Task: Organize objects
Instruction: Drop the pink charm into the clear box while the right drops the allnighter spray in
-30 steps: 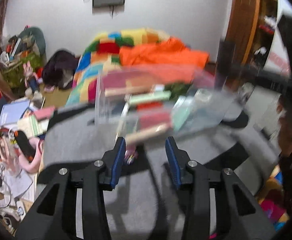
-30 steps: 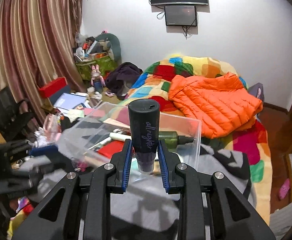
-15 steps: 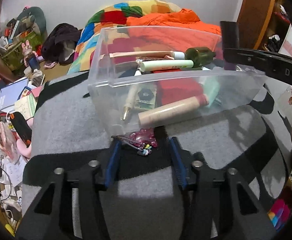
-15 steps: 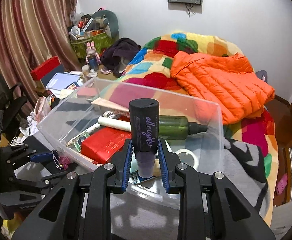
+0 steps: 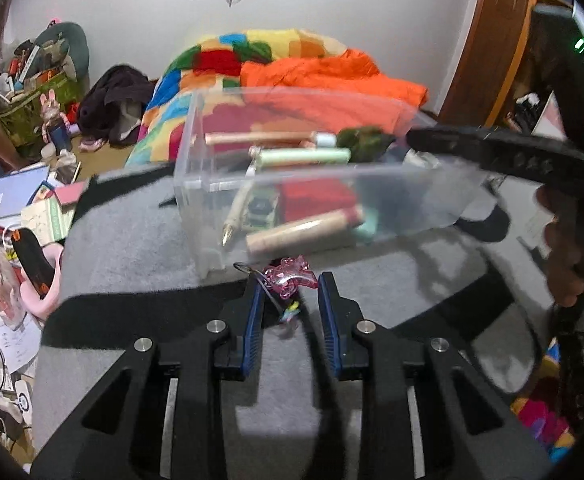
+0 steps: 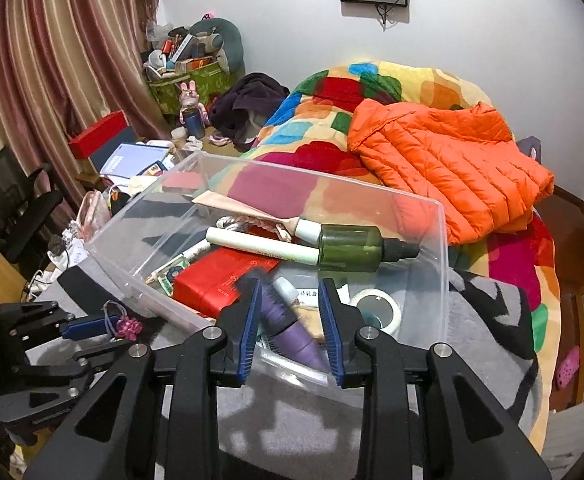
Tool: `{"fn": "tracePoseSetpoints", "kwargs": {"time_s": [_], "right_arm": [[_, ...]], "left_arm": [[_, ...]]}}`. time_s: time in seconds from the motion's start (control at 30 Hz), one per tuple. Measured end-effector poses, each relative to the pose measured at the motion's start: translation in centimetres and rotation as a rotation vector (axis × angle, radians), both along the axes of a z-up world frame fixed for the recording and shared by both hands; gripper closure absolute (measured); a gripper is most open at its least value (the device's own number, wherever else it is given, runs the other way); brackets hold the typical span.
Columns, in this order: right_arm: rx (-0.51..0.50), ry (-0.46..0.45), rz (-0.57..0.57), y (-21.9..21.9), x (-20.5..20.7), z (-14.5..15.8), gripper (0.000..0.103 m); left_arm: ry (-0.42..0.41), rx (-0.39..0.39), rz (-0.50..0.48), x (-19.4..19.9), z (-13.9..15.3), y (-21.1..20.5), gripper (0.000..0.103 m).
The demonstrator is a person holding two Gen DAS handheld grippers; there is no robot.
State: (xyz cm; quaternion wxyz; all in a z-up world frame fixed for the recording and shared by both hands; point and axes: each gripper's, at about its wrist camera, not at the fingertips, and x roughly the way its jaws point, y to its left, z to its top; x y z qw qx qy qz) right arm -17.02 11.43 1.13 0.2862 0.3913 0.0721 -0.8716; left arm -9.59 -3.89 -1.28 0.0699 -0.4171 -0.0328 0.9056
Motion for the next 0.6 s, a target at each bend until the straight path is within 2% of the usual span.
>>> {"fn": "tracePoseSetpoints", "kwargs": {"time_s": [0.23,0.33,0.4,0.6], "right_arm": [[-0.052,0.031,0.001,0.9,1.3,1.4,0.065],[-0.075,0.062,-0.004,1.4,2.3,2.3,0.057],[-0.089,0.079,-0.012,1.9,2.9,2.7,0.048],[-0.136,0.105,-0.033,3.2,4.0,3.6,0.037]], "left_arm": [[0.112,0.015,0.006,0.0,4.5,-0.3,0.076],[0.137,0.026,0.019,-0.9,5.6,-0.6,0.076],[0.150,0.034,0.030,-1.8,6.2,-0.8,0.076],[0.156,0.094,0.052,-4.5,7.4,-1.7,0.076]]}}
